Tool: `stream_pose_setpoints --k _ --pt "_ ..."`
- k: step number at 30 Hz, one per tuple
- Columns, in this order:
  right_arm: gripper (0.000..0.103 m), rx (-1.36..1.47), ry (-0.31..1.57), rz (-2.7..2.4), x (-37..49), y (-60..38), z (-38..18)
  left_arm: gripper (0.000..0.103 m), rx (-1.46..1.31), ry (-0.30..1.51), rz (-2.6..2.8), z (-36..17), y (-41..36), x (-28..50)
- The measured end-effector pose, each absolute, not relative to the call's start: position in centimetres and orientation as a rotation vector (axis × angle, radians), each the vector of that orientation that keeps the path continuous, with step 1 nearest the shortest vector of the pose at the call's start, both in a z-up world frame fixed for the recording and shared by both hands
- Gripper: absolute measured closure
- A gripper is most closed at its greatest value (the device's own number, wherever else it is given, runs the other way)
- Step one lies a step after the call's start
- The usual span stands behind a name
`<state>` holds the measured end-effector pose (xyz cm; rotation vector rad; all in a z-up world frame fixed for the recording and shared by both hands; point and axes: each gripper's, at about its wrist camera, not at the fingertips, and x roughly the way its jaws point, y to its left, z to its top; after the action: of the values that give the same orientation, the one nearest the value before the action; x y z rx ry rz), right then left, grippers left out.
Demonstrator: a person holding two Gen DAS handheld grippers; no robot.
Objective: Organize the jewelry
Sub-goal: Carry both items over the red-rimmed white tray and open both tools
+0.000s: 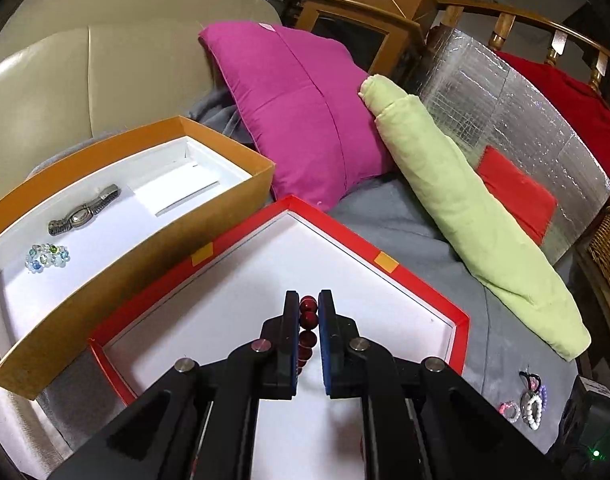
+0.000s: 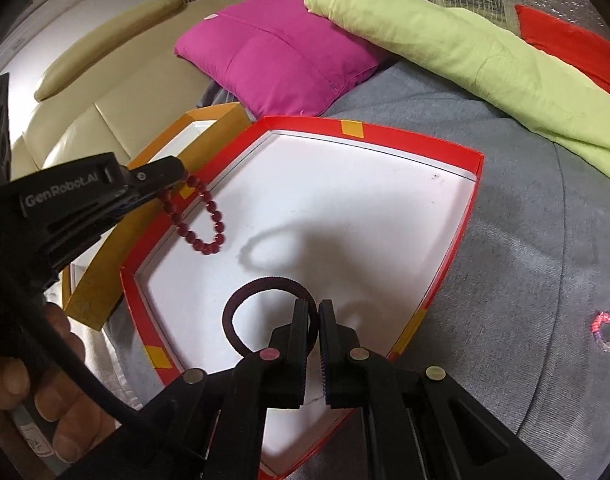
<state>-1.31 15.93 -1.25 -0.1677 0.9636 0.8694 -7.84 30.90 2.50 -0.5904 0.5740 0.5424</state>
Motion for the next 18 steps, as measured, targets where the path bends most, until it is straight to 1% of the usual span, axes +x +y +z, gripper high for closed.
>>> stream_pose_setpoints --k 18 --pt "0.096 -0.19 0.96 0.832 -0.89 16.32 -1.39 0.094 -0.587 0.588 0.566 2.29 31.36 -7.85"
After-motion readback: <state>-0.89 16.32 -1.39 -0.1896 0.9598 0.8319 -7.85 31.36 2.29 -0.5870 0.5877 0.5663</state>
